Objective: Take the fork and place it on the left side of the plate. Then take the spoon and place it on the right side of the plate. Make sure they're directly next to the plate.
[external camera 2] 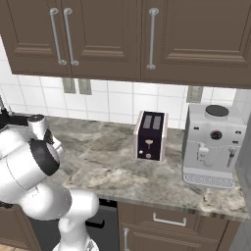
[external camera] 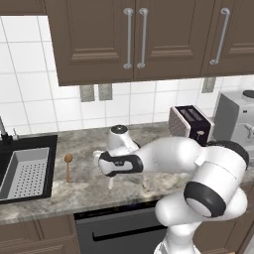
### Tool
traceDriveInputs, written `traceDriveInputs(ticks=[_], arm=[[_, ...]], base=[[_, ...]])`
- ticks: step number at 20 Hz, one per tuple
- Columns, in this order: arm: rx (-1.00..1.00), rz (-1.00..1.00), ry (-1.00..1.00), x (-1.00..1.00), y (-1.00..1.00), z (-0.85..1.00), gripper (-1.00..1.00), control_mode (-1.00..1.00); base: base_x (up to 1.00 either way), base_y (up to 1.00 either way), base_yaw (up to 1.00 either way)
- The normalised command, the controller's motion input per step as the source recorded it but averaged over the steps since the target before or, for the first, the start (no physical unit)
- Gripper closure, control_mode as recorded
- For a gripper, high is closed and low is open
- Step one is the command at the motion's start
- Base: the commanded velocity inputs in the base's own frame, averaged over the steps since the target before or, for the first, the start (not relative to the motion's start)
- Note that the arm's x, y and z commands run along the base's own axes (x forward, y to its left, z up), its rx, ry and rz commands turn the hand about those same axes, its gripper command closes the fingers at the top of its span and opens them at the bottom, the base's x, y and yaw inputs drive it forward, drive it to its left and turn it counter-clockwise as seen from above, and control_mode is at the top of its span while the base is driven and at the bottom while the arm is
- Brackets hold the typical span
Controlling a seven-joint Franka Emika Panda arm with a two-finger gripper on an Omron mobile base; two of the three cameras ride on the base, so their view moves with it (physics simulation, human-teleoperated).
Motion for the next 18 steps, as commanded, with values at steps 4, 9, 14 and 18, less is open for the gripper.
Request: traceDriveInputs(ticks=[4,9,14,18], arm=[[0.11,0.0,0.0,-0.06,-0.08,1.0,1.0,-1.0],[0.12,-0.01,0.0,-0.56,-0.14,0.8,1.0,-1.0],[0.06,-0.02,0.0,-0.73,-0.03,0.47,1.0,-1.0],[0.0,0.0,0.01,-0.56,0.0,0.3,1.0,-1.0]], base=[[0.0,0.0,0.0],[0.0,0.0,0.0],[0.0,0.0,0.0],[0.0,0.0,0.0]])
